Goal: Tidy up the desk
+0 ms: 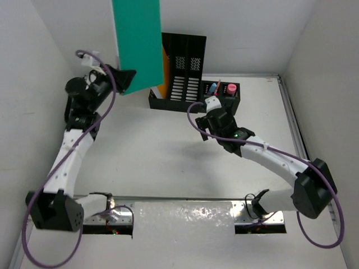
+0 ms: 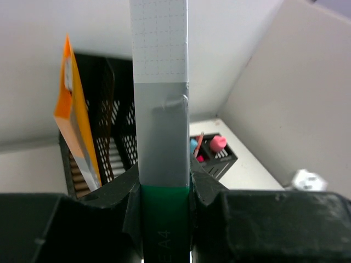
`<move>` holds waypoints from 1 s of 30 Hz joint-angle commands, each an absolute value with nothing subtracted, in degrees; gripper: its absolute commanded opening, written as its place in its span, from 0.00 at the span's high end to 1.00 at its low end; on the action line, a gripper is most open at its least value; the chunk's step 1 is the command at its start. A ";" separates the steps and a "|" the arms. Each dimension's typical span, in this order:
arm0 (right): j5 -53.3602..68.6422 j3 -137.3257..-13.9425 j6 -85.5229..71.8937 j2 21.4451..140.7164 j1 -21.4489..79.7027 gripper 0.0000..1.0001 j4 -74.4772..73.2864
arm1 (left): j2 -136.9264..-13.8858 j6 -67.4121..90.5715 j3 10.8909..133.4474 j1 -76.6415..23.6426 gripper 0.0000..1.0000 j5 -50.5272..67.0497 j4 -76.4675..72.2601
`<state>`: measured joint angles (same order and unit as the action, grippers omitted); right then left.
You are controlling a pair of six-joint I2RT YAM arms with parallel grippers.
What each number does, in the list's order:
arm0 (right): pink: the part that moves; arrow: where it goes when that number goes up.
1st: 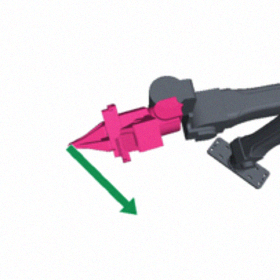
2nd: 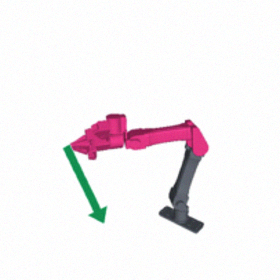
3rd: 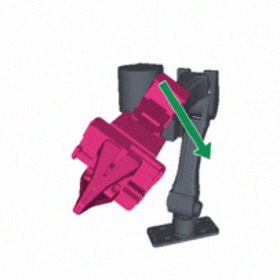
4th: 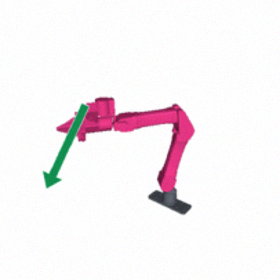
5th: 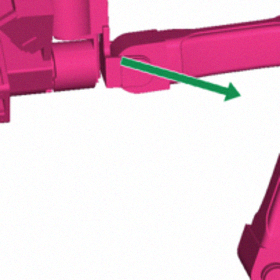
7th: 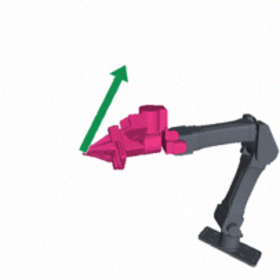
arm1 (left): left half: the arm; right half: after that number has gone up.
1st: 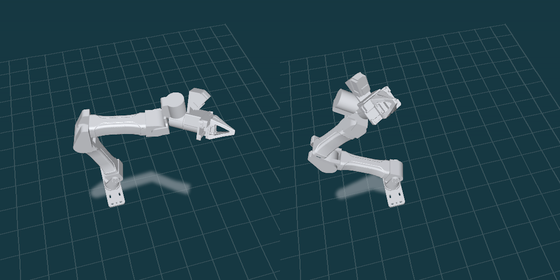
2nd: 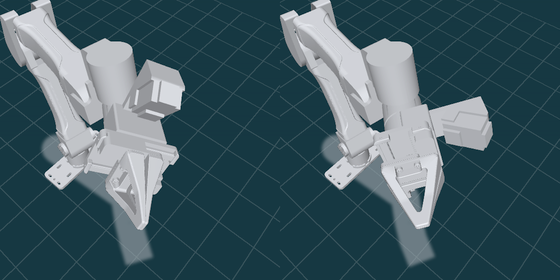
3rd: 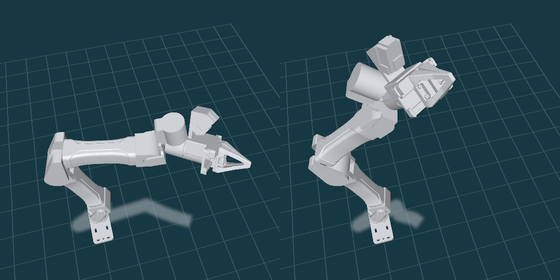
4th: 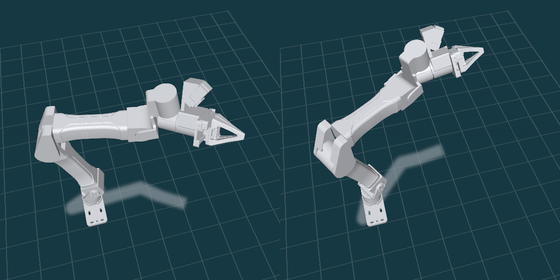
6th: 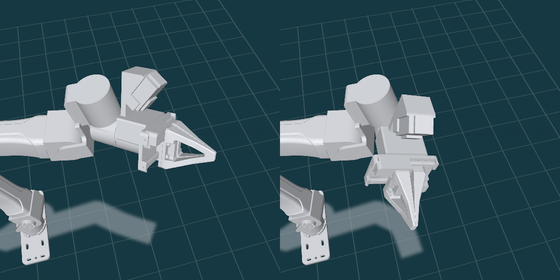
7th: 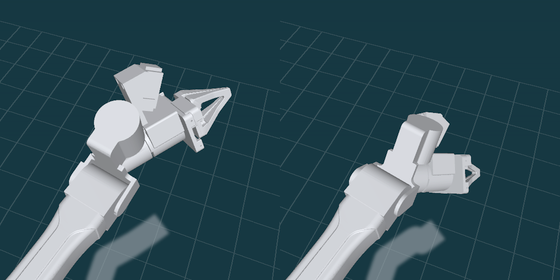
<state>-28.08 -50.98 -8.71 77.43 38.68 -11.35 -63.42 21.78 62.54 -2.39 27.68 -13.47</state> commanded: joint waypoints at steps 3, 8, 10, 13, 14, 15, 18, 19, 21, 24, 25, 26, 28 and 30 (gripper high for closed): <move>-36.03 -48.87 -12.21 73.48 37.00 0.01 -13.27 | -72.75 23.91 63.81 -7.29 1.00 24.89 -30.31; -35.95 -46.85 -13.18 71.72 36.48 0.01 -14.15 | -79.52 24.52 66.61 -9.67 1.00 23.38 -33.40; -36.30 -46.76 -12.92 71.19 36.21 0.01 -14.67 | -80.85 24.09 67.67 -10.80 1.00 22.42 -33.84; -36.21 -46.50 -12.22 70.40 35.69 0.01 -14.85 | -83.05 22.07 69.43 -12.56 1.00 19.70 -34.19; -36.12 -46.32 -12.13 70.14 35.51 0.01 -14.85 | -83.84 21.45 69.52 -13.00 1.00 18.64 -34.45; -36.12 -46.23 -11.69 69.88 35.42 0.01 -14.77 | -84.11 20.14 69.35 -13.62 1.00 16.28 -35.50; -36.12 -45.62 -11.34 68.91 35.16 0.01 -14.50 | -85.16 16.02 68.56 -16.34 1.00 11.10 -37.87; -36.21 -45.35 -11.25 68.56 35.07 0.01 -14.41 | -86.12 15.04 68.29 -17.65 1.00 9.86 -38.40; -36.21 -45.18 -11.25 68.20 35.07 0.01 -14.59 | -87.27 13.28 67.86 -18.80 1.00 6.60 -41.46; -35.77 -45.00 -11.08 67.50 34.81 0.01 -14.15 | -89.91 11.70 67.06 -21.26 1.00 1.00 -45.07; -35.42 -45.00 -10.90 67.33 34.80 0.01 -13.98 | -91.39 11.17 66.45 -21.79 1.00 0.27 -46.13; -35.42 -44.83 -10.64 67.24 34.63 0.01 -13.89 | -92.02 10.73 66.18 -22.32 1.00 -2.78 -48.75; -35.16 -44.74 -10.11 66.97 34.45 0.01 -13.45 | -94.03 9.32 65.48 -23.55 1.00 -4.30 -51.58; -35.16 -44.65 -9.49 66.97 34.28 0.01 -13.27 | -95.44 7.48 67.22 -24.60 1.00 -6.32 -51.34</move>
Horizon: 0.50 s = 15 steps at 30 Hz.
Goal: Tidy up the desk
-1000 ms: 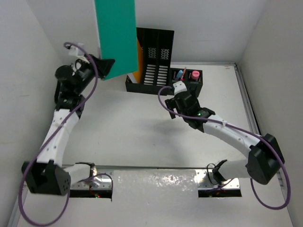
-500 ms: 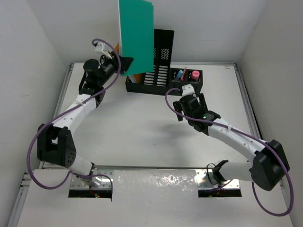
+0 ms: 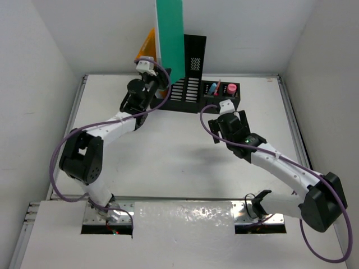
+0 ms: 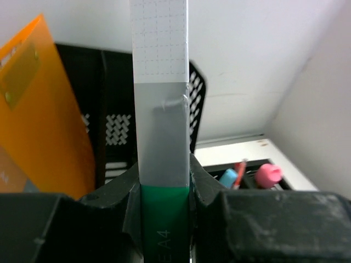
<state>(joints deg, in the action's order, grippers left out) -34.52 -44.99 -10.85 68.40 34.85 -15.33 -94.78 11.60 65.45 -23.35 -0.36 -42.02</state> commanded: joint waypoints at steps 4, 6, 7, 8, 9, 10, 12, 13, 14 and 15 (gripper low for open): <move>-34.89 -44.21 -8.88 66.97 33.05 0.01 -13.36 | -96.60 6.24 69.78 -25.22 1.00 -5.80 -48.08; -34.19 -43.60 -8.96 66.97 32.26 0.01 -13.18 | -95.63 4.23 70.66 -25.92 1.00 -6.41 -47.47; -33.93 -43.42 -9.05 66.97 31.99 0.01 -13.10 | -95.36 3.35 71.19 -26.19 1.00 -7.29 -45.72; -33.40 -43.16 -9.14 66.97 31.82 0.01 -12.92 | -95.10 1.69 71.89 -26.54 1.00 -7.56 -45.27; -33.14 -42.98 -9.05 66.97 31.56 0.01 -12.75 | -94.75 0.97 71.89 -26.80 1.00 -7.91 -45.44; -32.87 -42.89 -9.05 66.97 31.38 0.01 -12.48 | -94.83 0.27 72.16 -27.15 1.00 -8.61 -45.53; -32.35 -42.80 -9.05 67.24 31.03 0.01 -12.39 | -95.36 -1.66 72.68 -27.33 1.00 -9.23 -45.44; -32.08 -42.72 -8.97 67.32 30.94 0.01 -12.22 | -95.71 -1.84 72.69 -27.42 1.00 -9.32 -46.05; -31.91 -42.80 -8.79 67.41 30.76 0.01 -12.22 | -96.15 -1.93 72.60 -27.60 1.00 -9.40 -46.32; -31.64 -42.89 -8.70 67.59 30.59 0.01 -12.22 | -97.02 -2.02 72.51 -27.68 1.00 -9.40 -46.75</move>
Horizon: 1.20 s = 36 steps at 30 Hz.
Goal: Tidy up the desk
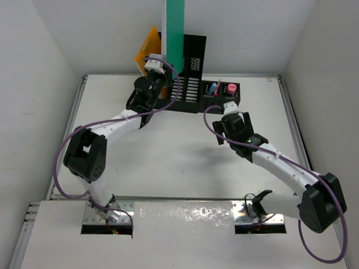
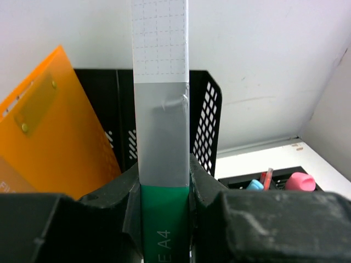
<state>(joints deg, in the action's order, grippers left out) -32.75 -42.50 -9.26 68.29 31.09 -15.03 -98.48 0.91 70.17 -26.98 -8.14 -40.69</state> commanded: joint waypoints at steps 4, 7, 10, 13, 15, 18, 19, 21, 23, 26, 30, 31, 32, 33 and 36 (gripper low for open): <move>-31.38 -42.98 -7.83 67.59 30.15 0.01 -12.22 | -100.45 -2.55 72.16 -28.12 1.00 -10.89 -50.87; -31.55 -42.72 -6.95 67.24 29.97 0.01 -12.04 | -103.18 -4.73 71.54 -28.82 1.00 -13.52 -55.43; -31.64 -42.19 -6.07 66.62 29.88 0.01 -11.16 | -106.08 -7.55 71.19 -29.71 1.00 -16.08 -61.25; -31.12 -41.75 -5.71 66.45 29.79 0.01 -10.55 | -109.94 -9.40 72.76 -30.32 1.00 -16.79 -66.79; -30.68 -41.66 -5.71 66.45 29.79 0.01 -10.02 | -113.19 -10.02 74.00 -30.58 1.00 -17.22 -69.50; -29.53 -41.40 -5.97 66.71 29.79 0.01 -9.14 | -117.15 -9.67 75.58 -30.59 1.00 -18.45 -75.29; -29.36 -41.31 -5.89 66.88 29.79 0.01 -8.88 | -119.16 -9.75 76.02 -30.59 1.00 -18.54 -77.15; -29.18 -41.05 -5.71 66.97 29.71 0.01 -8.61 | -122.06 -10.63 76.64 -30.50 1.00 -18.72 -81.36; -29.09 -40.70 -5.36 66.80 29.62 0.01 -8.61 | -123.74 -11.68 76.64 -30.50 1.00 -18.72 -85.58; -29.09 -39.55 -5.10 66.36 29.62 0.01 -8.35 | -126.56 -12.39 76.29 -30.59 1.00 -20.30 -90.24; -28.39 -37.71 -4.66 66.27 29.53 0.01 -7.47 | -130.16 -12.04 77.60 -30.50 1.00 -21.44 -93.86; -28.21 -37.53 -4.48 66.27 29.53 0.01 -7.21 | -131.91 -11.95 78.22 -30.59 1.00 -21.79 -94.39; -27.78 -37.36 -4.40 66.44 29.44 0.01 -6.77 | -132.71 -11.95 79.01 -30.59 1.00 -22.49 -94.66; -27.51 -37.27 -4.31 66.62 29.44 0.01 -6.59 | -134.45 -12.13 80.84 -30.50 1.00 -22.76 -94.66; -26.54 -37.53 -4.22 67.23 29.27 0.01 -6.33 | -137.45 -11.78 84.80 -30.50 1.00 -23.47 -95.01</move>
